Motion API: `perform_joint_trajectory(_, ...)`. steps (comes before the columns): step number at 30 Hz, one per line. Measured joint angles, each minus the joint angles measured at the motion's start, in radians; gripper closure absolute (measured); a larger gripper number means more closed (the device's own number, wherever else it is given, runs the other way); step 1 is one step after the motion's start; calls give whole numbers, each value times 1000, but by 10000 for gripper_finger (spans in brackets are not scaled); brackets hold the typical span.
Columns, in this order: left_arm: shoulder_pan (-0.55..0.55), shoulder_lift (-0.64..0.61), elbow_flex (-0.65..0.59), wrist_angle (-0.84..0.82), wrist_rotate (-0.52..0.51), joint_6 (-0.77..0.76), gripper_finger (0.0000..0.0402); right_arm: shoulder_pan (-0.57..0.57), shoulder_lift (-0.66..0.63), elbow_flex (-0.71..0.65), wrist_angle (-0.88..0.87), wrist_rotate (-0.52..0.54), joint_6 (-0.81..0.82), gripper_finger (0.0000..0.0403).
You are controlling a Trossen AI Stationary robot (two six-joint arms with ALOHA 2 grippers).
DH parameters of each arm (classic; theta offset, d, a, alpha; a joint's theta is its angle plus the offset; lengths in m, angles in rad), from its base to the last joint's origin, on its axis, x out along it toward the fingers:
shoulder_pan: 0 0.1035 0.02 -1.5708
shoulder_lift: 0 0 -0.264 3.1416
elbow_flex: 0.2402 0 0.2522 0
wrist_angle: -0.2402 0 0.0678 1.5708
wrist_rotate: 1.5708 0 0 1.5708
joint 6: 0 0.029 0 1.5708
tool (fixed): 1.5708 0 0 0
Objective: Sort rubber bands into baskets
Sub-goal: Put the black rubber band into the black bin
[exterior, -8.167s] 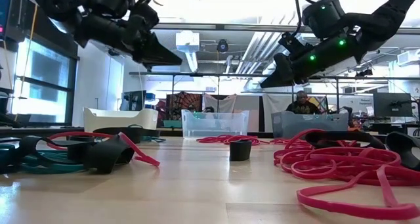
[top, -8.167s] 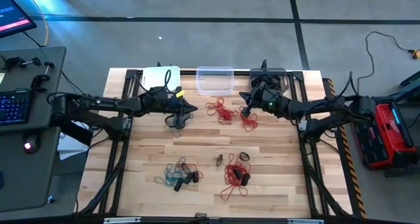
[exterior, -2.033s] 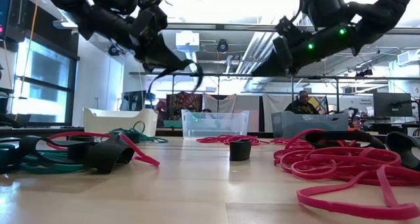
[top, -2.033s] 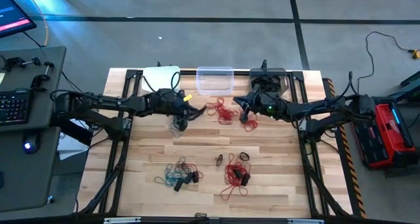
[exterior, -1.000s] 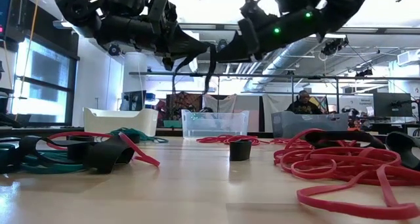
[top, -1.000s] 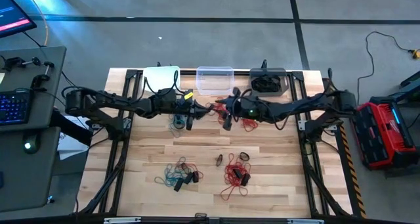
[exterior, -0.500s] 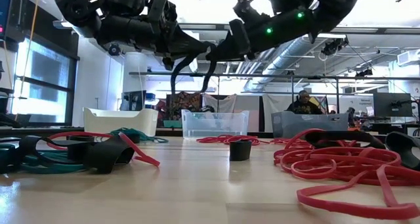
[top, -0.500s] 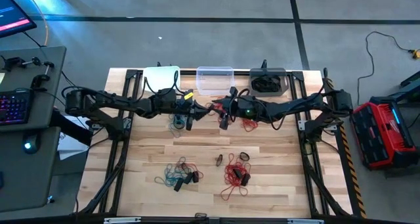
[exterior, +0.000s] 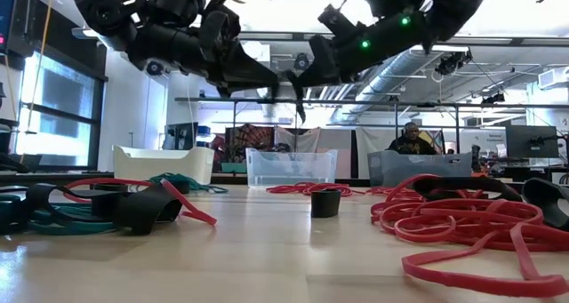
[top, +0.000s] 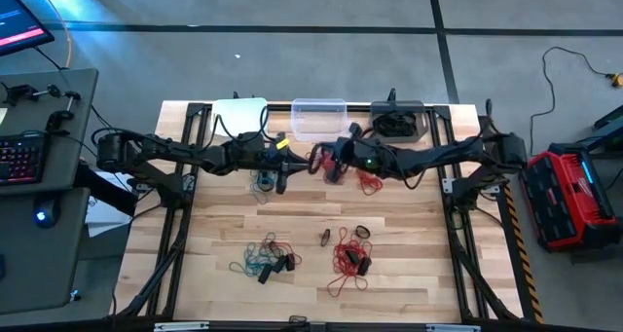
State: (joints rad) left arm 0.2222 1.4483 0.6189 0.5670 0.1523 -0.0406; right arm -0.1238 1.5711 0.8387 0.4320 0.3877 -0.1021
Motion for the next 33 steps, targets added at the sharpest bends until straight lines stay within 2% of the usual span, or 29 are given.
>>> perform_joint_trajectory(4, 0, 0, 0, 0, -73, 0, 306, -36, -58, 0, -119, 90, 47, 401)
perform_joint_trajectory(8, 0, 0, 0, -1, -89, 6, 287, -92, -148, 0, -267, 184, 111, 402)
perform_joint_trajectory(13, 0, 0, 0, -1, -92, 12, 282, -199, -263, 0, -508, 315, 304, 402)
perform_joint_trajectory(16, 0, 0, 0, -2, -104, 11, 282, -268, -298, 0, -627, 345, 418, 402)
perform_joint_trajectory(21, 0, 0, 0, -3, -113, 11, 282, -364, -290, -1, -746, 344, 515, 402)
perform_joint_trajectory(28, 1, 0, 0, -17, -115, 11, 282, -469, -222, -2, -758, 348, 529, 403)
perform_joint_trajectory(33, 1, 0, 0, -25, -117, 11, 282, -521, -201, -2, -788, 423, 544, 403)
